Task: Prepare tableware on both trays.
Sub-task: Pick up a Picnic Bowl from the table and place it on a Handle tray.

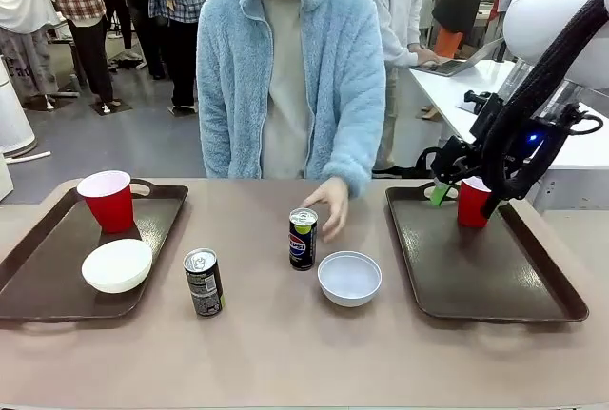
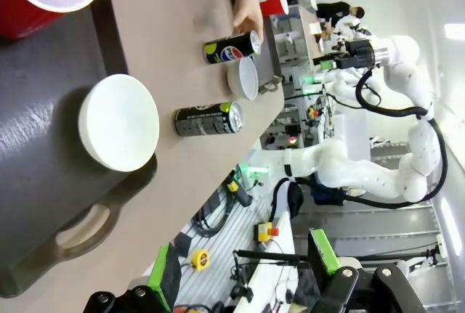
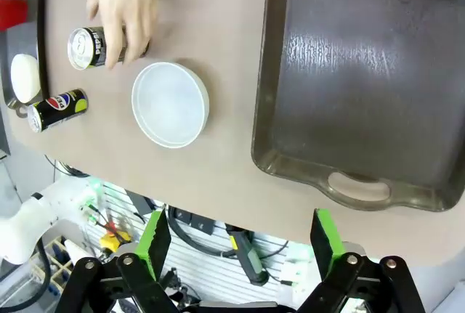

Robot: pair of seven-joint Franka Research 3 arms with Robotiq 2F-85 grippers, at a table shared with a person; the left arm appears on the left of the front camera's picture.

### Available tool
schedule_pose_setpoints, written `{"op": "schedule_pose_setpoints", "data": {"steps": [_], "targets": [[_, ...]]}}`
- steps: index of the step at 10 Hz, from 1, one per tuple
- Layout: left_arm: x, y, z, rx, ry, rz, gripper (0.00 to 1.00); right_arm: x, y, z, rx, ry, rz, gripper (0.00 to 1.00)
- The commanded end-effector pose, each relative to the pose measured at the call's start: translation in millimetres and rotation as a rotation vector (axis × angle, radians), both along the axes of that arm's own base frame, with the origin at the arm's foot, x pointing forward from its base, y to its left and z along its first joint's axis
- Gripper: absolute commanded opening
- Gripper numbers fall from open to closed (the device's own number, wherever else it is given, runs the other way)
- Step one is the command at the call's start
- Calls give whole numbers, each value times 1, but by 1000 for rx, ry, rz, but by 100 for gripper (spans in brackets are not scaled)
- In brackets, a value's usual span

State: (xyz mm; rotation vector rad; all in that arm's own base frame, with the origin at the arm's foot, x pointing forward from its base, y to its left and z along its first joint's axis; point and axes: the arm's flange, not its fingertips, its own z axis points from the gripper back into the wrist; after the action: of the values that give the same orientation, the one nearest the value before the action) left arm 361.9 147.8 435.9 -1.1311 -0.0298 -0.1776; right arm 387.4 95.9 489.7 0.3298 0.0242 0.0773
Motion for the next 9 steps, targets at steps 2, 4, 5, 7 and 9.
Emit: {"op": "schedule_pose_setpoints", "data": {"steps": [2, 4, 5, 7, 9], "targets": [[0, 1, 1, -19, -14, -1, 93, 10, 27, -5, -85, -15, -3, 100], [0, 1, 1, -19, -14, -1, 93, 32, 70, -17, -164, -4, 6, 100], [0, 1, 1, -19, -14, -1, 93, 44, 85, -23, -183, 1, -18, 100], [0, 1, 1, -19, -14, -1, 93, 68, 114, -42, -255, 6, -45, 100], [0, 1, 1, -19, -14, -1, 93, 65, 120, -39, -231, -43, 16, 100]]}}
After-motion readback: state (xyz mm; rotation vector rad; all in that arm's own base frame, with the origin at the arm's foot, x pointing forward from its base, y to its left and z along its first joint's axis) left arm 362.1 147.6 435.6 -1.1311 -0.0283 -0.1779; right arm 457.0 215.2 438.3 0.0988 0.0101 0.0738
